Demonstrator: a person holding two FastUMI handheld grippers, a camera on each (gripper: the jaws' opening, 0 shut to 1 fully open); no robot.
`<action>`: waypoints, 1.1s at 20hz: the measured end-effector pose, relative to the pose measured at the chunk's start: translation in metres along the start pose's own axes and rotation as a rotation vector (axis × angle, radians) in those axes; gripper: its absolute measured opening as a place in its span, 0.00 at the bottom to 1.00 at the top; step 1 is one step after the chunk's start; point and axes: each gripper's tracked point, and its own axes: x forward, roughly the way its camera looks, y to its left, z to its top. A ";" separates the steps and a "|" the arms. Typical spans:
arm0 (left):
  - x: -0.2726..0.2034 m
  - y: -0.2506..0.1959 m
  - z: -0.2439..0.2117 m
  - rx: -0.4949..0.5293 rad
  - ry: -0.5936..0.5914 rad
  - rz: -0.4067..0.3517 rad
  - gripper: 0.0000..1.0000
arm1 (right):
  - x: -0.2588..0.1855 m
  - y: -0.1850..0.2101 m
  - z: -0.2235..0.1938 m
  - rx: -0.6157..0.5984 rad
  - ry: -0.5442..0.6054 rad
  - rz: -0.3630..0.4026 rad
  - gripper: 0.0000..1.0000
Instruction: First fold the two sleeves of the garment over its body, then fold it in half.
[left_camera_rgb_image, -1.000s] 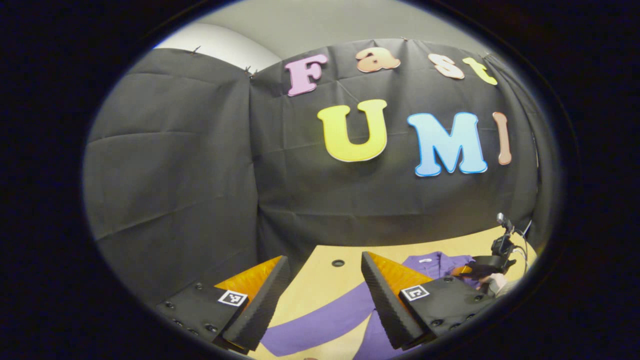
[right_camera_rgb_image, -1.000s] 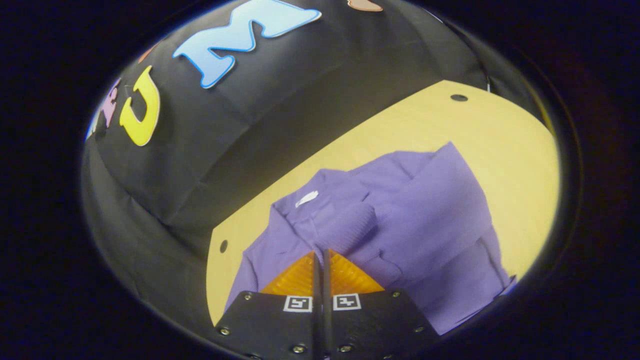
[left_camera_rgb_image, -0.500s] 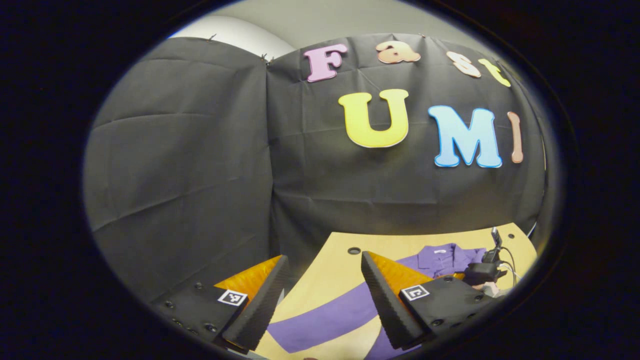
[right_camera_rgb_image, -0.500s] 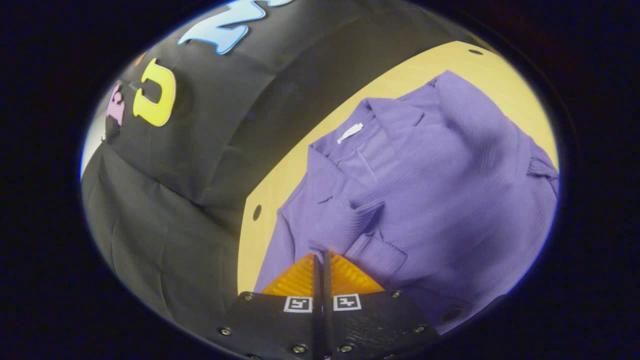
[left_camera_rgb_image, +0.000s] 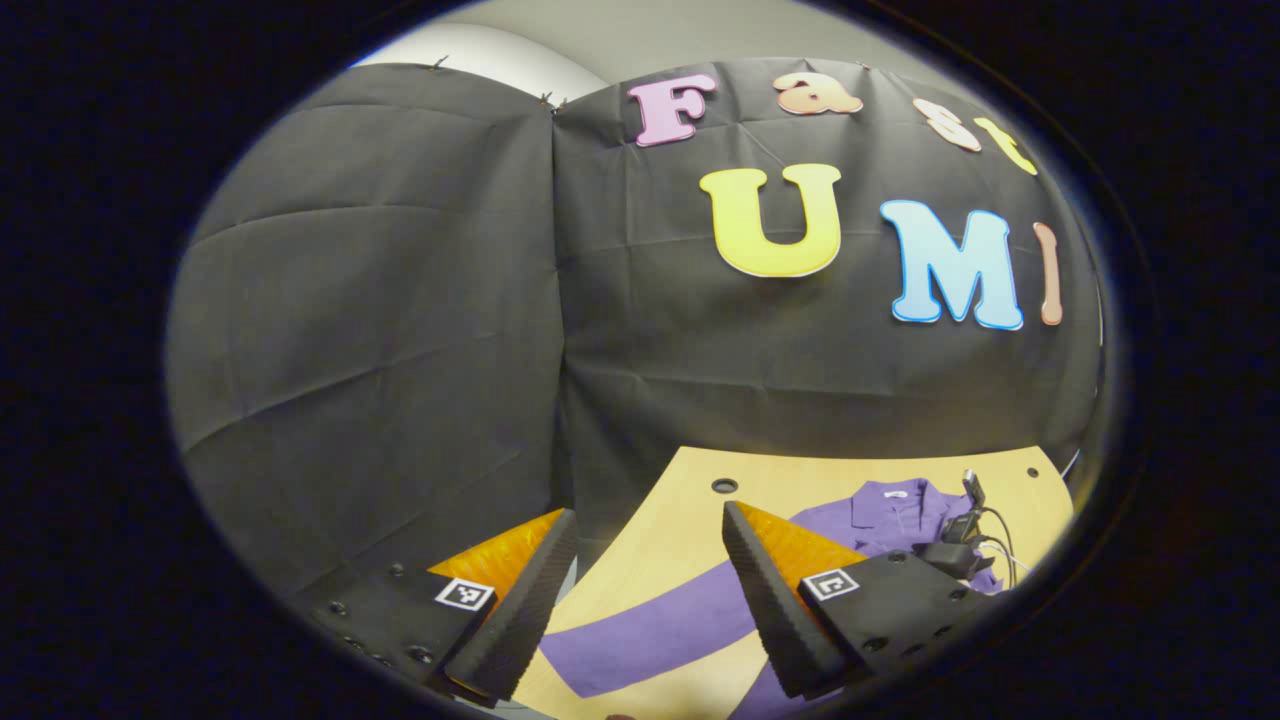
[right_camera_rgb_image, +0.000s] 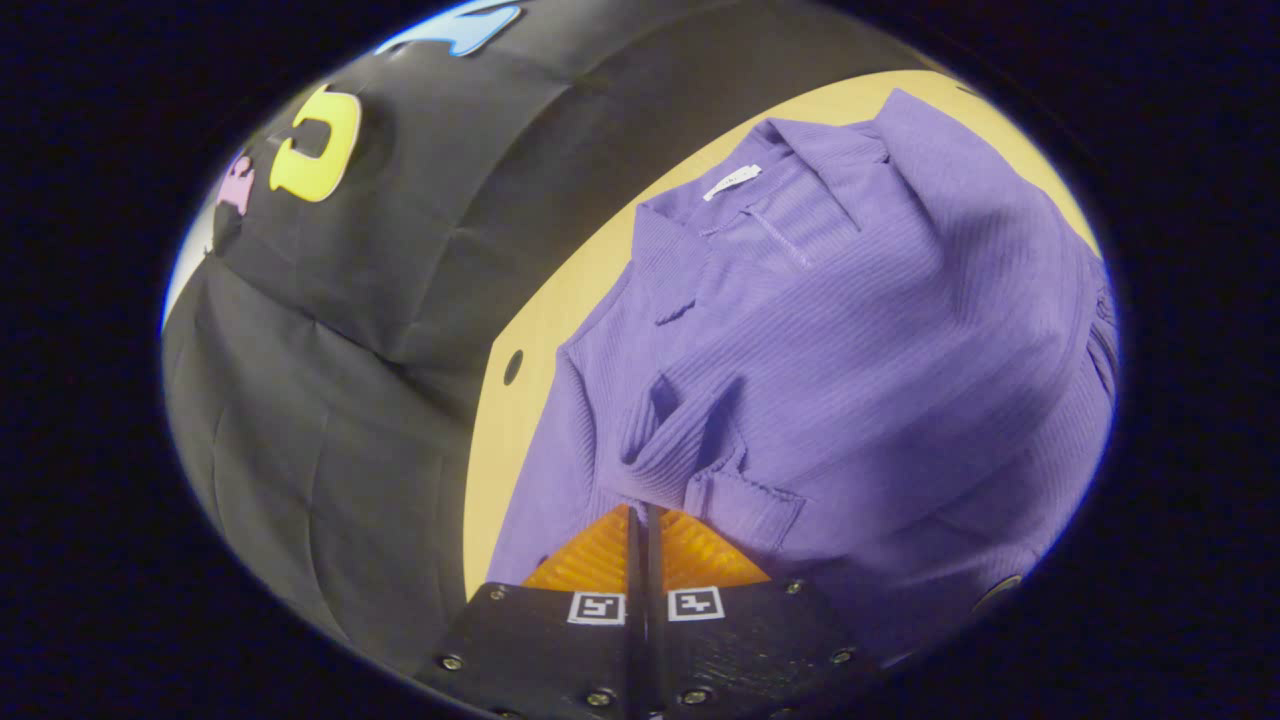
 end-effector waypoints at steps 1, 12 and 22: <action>0.000 0.000 -0.001 -0.001 0.005 0.002 0.96 | 0.000 0.001 0.002 -0.019 -0.020 -0.001 0.03; 0.011 0.006 -0.032 -0.072 0.089 -0.013 1.00 | -0.058 0.028 0.019 -0.232 -0.102 0.025 0.79; 0.048 0.037 -0.143 -0.085 0.243 0.051 1.00 | -0.142 0.058 0.027 -0.356 -0.134 0.039 0.92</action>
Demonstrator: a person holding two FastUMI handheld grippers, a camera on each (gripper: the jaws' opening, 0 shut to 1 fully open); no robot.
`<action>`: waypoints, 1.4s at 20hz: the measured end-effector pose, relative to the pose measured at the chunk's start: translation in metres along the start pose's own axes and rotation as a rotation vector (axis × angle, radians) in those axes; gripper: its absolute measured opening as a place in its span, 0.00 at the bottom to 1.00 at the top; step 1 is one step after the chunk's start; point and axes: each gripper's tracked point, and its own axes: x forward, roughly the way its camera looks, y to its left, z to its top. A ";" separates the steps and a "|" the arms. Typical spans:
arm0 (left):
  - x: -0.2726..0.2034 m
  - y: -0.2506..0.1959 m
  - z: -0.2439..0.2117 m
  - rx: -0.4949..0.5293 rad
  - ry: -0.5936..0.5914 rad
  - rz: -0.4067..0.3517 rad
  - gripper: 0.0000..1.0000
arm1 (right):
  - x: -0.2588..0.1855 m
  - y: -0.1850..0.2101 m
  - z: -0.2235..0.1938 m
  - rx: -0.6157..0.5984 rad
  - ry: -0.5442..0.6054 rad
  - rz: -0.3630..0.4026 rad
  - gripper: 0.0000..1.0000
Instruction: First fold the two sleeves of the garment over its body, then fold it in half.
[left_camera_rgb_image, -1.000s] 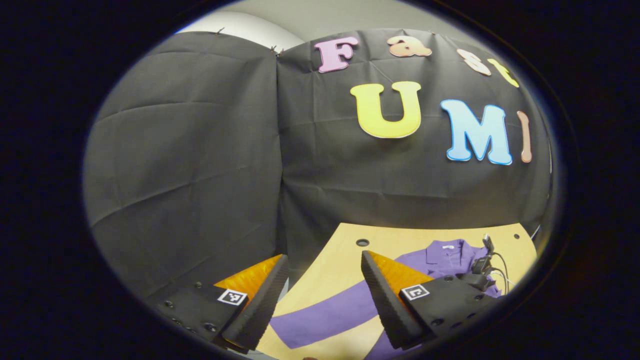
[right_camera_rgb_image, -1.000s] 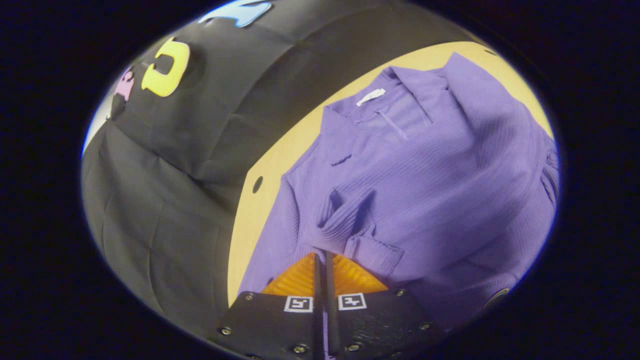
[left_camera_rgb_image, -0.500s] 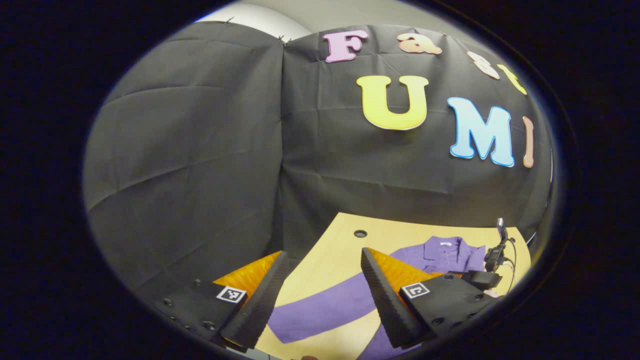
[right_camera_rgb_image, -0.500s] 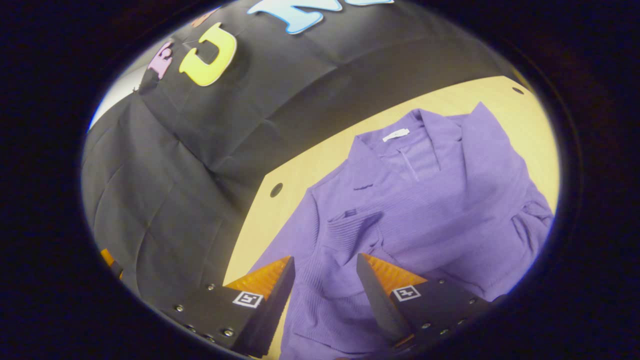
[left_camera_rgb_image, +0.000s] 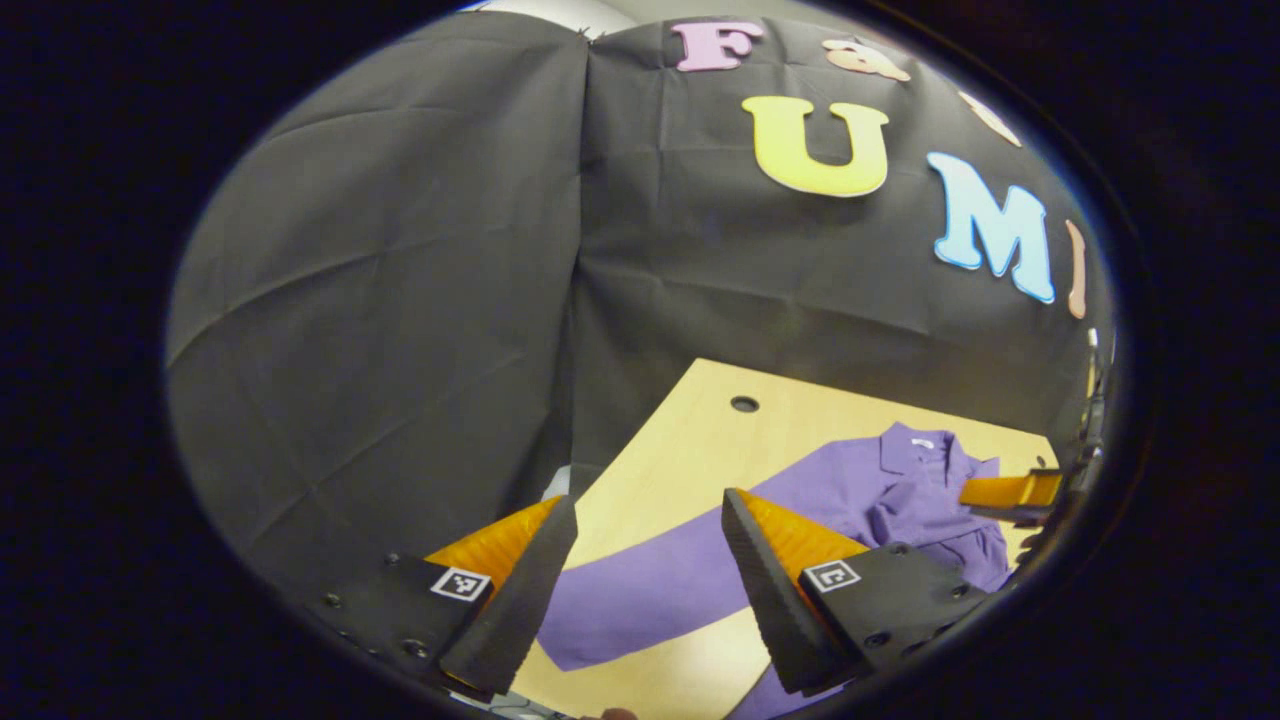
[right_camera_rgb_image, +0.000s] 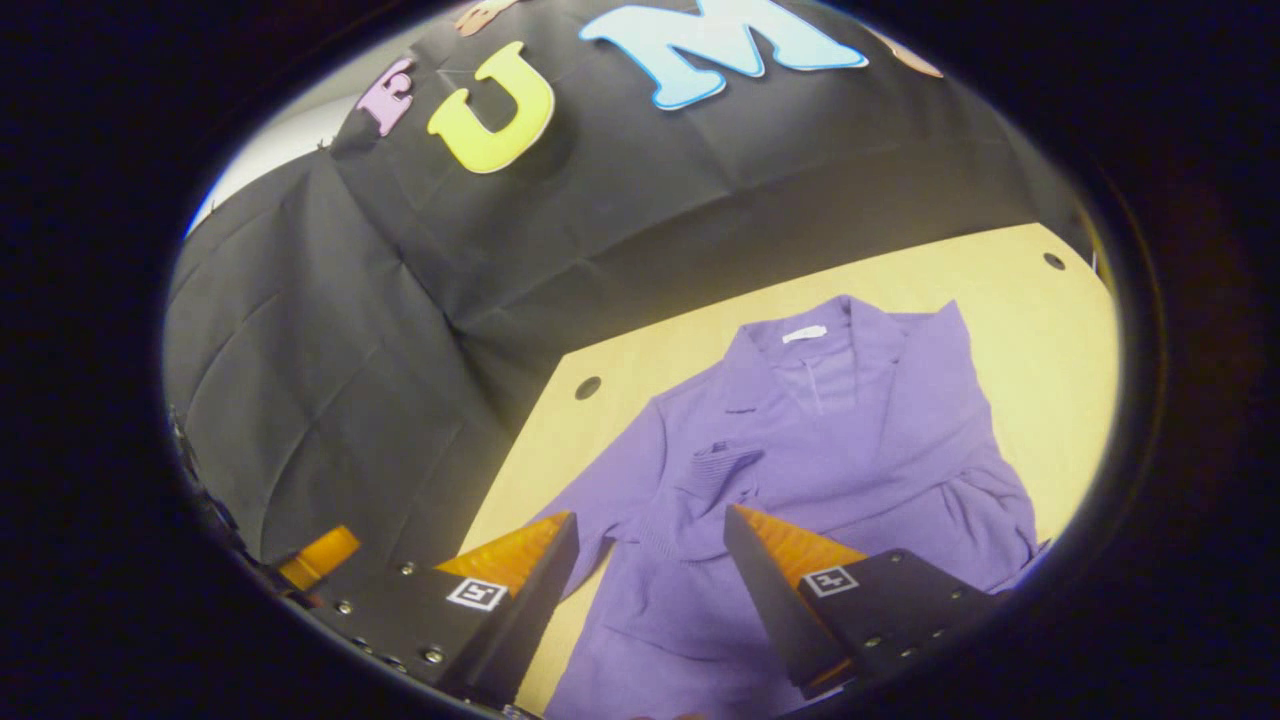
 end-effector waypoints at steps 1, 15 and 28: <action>0.006 0.004 -0.011 0.021 0.009 0.015 1.00 | -0.008 0.004 0.006 0.004 -0.013 0.000 0.92; 0.066 0.057 -0.177 -0.049 0.314 0.148 1.00 | -0.077 -0.023 0.034 -0.030 -0.073 -0.082 0.92; 0.069 0.054 -0.180 -0.070 0.280 0.180 0.92 | -0.097 -0.046 0.033 0.011 -0.059 -0.096 0.92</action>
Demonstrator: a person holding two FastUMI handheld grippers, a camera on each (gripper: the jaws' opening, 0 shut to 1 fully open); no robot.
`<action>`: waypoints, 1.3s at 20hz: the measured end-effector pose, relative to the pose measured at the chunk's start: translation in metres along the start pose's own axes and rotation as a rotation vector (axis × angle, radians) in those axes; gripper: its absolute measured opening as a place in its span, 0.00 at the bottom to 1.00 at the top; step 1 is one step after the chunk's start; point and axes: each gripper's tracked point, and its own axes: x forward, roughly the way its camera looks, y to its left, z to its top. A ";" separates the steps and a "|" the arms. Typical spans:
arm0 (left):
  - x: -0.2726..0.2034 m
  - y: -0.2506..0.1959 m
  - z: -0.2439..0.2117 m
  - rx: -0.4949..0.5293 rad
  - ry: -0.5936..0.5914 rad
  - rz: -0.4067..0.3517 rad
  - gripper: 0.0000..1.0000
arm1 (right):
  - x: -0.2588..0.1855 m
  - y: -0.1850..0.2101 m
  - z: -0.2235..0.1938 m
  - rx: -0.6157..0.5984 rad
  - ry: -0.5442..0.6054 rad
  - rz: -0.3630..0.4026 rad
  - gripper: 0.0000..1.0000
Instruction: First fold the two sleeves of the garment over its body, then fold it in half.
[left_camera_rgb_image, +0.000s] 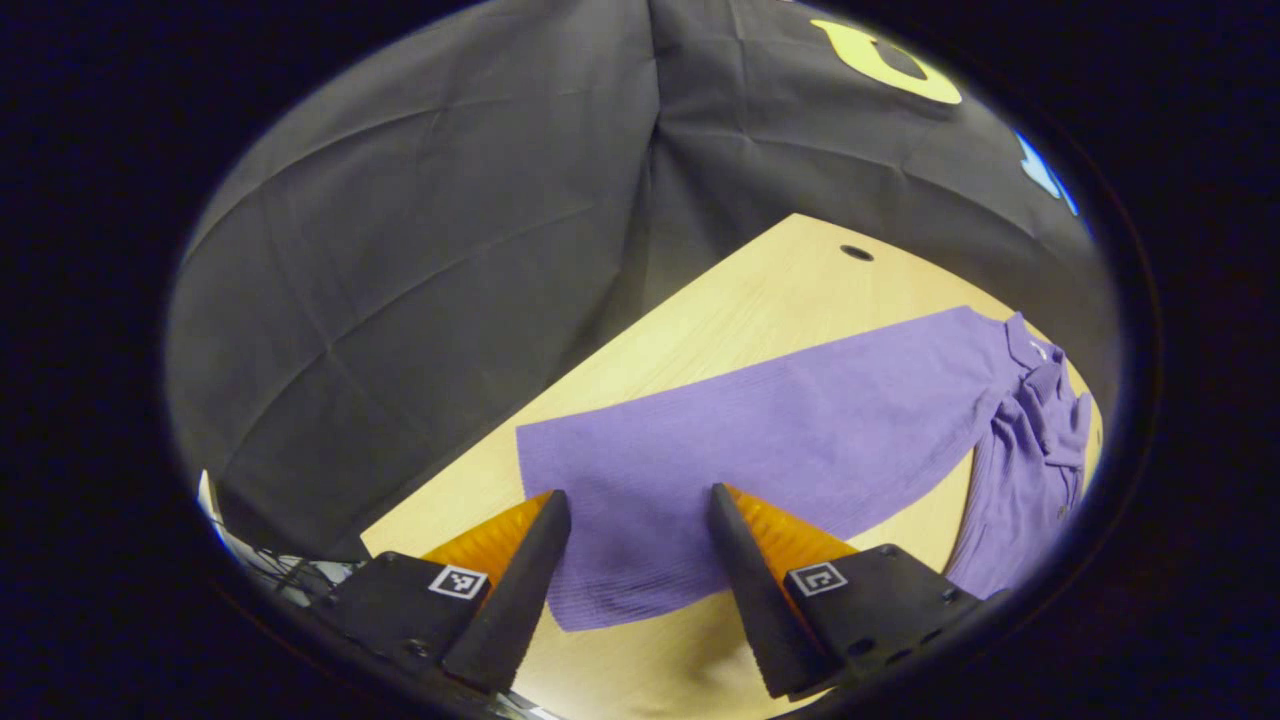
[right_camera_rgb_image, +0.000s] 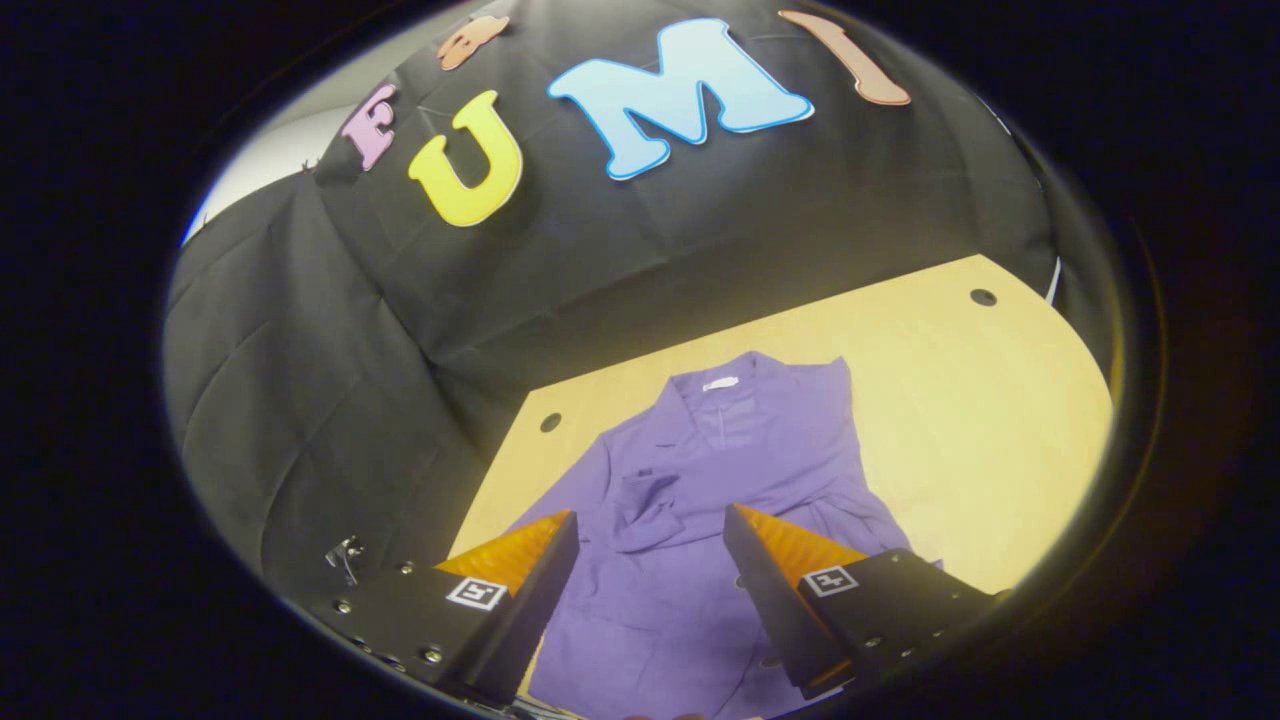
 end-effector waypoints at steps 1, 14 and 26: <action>0.004 -0.007 -0.003 0.011 -0.001 -0.009 0.86 | -0.003 -0.002 -0.001 0.002 0.004 0.001 0.92; 0.008 -0.029 0.008 0.009 0.073 0.064 0.07 | -0.030 -0.052 0.016 0.039 -0.001 -0.035 0.92; -0.012 -0.076 0.055 -0.040 0.024 0.037 0.07 | -0.060 -0.102 0.019 0.115 -0.023 -0.082 0.92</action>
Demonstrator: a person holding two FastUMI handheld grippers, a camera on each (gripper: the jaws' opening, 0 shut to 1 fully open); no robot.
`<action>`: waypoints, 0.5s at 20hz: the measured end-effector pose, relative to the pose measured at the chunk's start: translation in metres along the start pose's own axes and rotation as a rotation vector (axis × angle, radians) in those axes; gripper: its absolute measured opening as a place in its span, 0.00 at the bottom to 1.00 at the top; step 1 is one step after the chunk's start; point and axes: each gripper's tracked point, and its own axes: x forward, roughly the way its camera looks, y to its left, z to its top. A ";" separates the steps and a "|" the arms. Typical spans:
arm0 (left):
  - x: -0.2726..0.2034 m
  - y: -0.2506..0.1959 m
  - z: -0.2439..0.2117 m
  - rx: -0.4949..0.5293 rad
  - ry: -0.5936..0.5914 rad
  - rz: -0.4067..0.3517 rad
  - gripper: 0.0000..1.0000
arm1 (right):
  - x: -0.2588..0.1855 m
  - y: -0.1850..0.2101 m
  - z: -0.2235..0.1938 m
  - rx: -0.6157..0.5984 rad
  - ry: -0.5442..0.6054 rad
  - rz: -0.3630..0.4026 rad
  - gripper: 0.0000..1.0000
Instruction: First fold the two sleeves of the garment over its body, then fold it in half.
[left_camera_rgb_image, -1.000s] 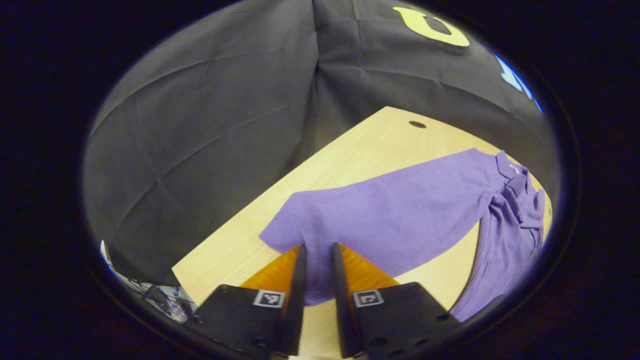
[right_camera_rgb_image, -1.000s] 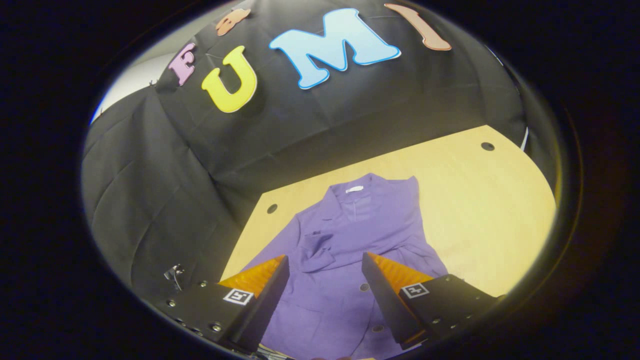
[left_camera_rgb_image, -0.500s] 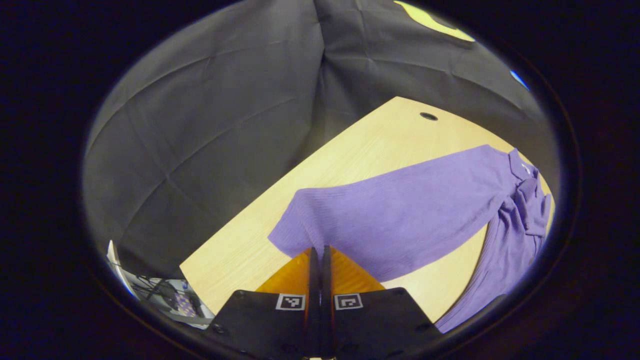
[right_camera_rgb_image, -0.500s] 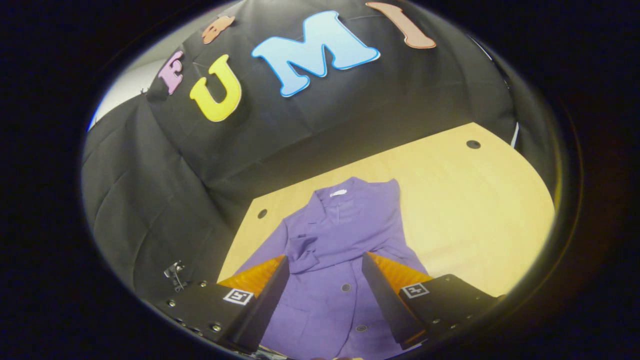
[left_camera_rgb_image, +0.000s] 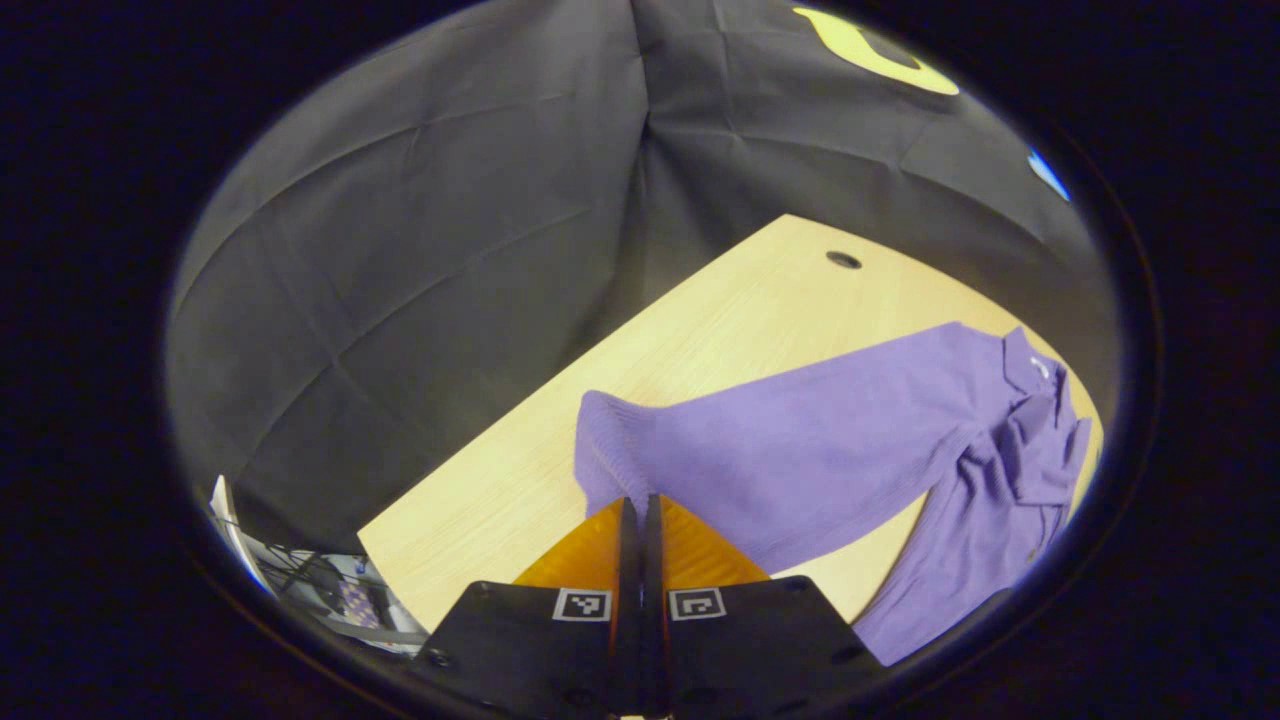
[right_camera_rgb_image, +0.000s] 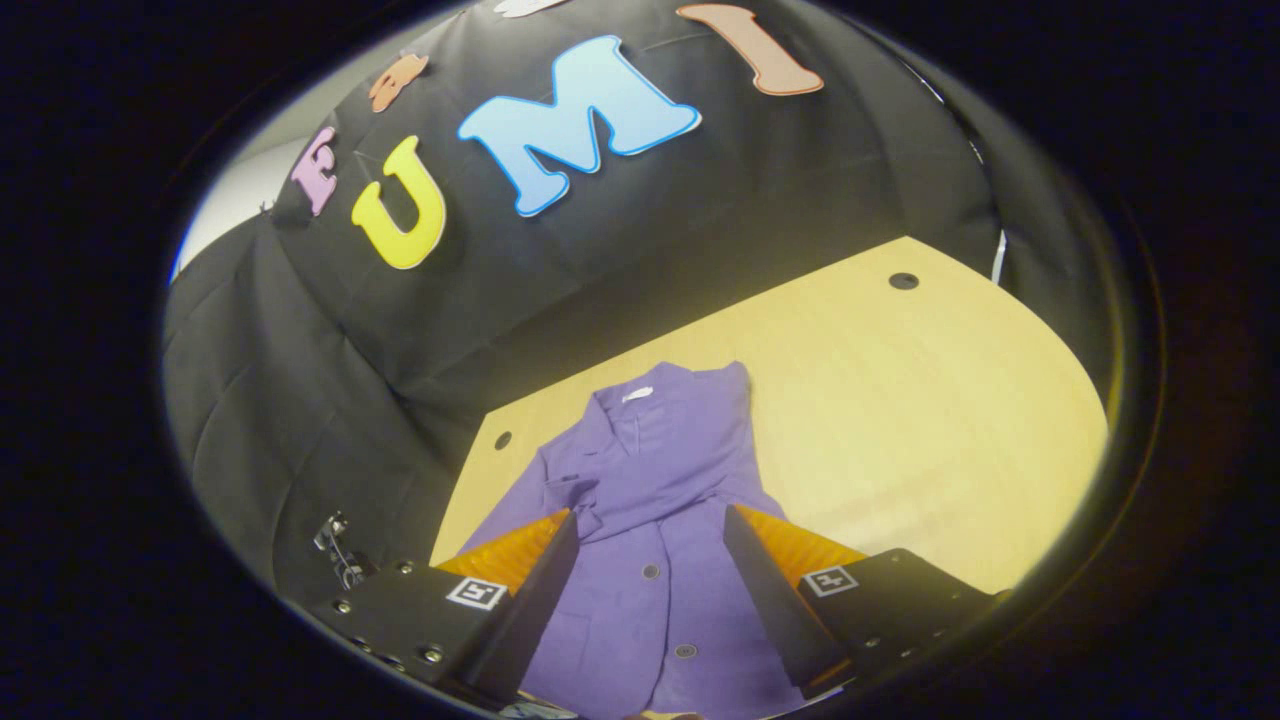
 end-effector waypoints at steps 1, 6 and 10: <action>-0.003 -0.013 0.011 -0.006 -0.015 -0.015 0.07 | -0.003 -0.003 -0.001 0.006 -0.001 -0.002 0.92; -0.024 -0.100 0.060 0.028 -0.089 -0.137 0.07 | -0.018 -0.023 0.003 0.044 -0.026 -0.019 0.92; -0.037 -0.184 0.078 0.083 -0.109 -0.243 0.07 | -0.033 -0.046 0.009 0.094 -0.064 -0.055 0.92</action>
